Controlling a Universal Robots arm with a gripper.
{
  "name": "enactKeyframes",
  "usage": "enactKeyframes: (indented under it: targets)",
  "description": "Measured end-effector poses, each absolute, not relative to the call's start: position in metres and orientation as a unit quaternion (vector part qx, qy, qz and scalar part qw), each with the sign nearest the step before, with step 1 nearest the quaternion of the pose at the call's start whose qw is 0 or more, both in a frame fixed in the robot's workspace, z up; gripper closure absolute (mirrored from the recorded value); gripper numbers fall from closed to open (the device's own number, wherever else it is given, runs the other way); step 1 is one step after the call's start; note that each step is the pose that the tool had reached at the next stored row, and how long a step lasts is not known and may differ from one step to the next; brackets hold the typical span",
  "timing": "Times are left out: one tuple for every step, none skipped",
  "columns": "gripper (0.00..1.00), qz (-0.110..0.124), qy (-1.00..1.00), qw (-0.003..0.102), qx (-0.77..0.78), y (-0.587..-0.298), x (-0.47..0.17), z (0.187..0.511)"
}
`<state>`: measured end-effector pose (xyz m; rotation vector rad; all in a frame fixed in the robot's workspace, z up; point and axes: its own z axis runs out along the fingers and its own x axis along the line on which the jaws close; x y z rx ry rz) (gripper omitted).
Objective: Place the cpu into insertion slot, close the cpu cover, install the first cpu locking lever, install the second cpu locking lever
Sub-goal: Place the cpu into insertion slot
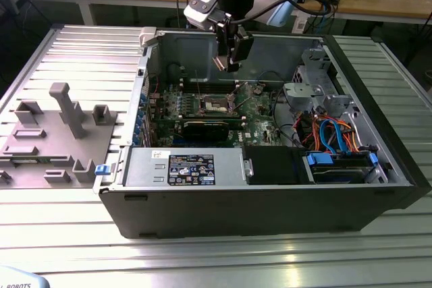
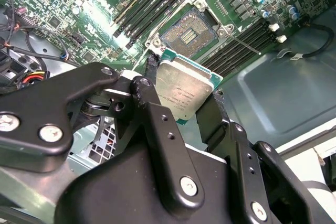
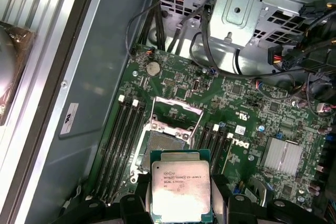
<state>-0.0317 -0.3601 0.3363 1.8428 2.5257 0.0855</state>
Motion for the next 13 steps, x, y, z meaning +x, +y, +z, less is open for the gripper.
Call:
enactKeyframes:
  targets:
    - [0.46,0.027,0.807,0.007,0.59,-0.3601,-0.0317,0.3363]
    - [0.46,0.027,0.806,0.007,0.591,-0.3601,-0.0317,0.3363]
    - [0.46,0.027,0.806,0.007,0.592,-0.3601,-0.0317,0.3363]
    - [0.46,0.027,0.805,0.007,0.592,-0.3601,-0.0317,0.3363]
    - [0.46,0.027,0.805,0.007,0.593,-0.3601,-0.0317,0.3363]
    - [0.46,0.027,0.804,0.007,0.594,-0.3601,-0.0317,0.3363]
    - [0.46,0.027,0.804,0.007,0.594,-0.3601,-0.0317,0.3363]
    - [0.46,0.027,0.803,0.007,0.595,-0.3601,-0.0317,0.3363]
    - [0.46,0.027,0.803,0.007,0.595,-0.3601,-0.0317,0.3363]
    - [0.46,0.027,0.803,0.007,0.596,-0.3601,-0.0317,0.3363]
    - [0.46,0.027,0.802,0.007,0.596,-0.3601,-0.0317,0.3363]
    - [0.46,0.027,0.802,0.007,0.597,-0.3601,-0.0317,0.3363]
    - [0.46,0.027,0.801,0.007,0.598,-0.3601,-0.0317,0.3363]
